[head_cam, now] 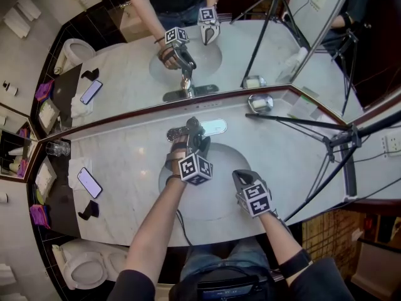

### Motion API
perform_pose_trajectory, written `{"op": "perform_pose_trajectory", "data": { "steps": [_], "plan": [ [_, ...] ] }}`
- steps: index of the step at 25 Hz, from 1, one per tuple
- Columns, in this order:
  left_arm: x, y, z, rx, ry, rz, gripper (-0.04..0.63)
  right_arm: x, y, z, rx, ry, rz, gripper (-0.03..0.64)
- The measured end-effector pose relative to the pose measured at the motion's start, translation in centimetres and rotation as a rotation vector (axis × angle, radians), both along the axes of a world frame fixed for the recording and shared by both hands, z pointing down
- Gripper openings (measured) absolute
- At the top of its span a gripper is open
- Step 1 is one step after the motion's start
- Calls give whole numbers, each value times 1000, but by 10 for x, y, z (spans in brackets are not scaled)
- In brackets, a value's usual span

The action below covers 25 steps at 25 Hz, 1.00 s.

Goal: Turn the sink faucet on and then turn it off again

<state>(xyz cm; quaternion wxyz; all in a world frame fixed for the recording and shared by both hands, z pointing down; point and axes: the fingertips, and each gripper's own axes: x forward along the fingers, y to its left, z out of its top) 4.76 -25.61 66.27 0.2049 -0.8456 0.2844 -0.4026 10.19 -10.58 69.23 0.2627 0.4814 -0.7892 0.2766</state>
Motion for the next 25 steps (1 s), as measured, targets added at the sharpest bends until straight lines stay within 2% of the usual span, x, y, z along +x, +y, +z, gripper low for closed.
{"op": "perform_pose_trajectory", "data": {
  "steps": [13, 21, 25],
  "plan": [
    [1, 5, 6, 49, -66, 52, 164, 7, -19, -4, 11, 6, 26, 17],
    [6, 25, 23, 78, -143, 119, 173, 6, -20, -3, 10, 6, 26, 17],
    [7, 29, 29, 77, -142, 107, 177, 6, -19, -1, 8, 5, 24, 17]
  ]
}}
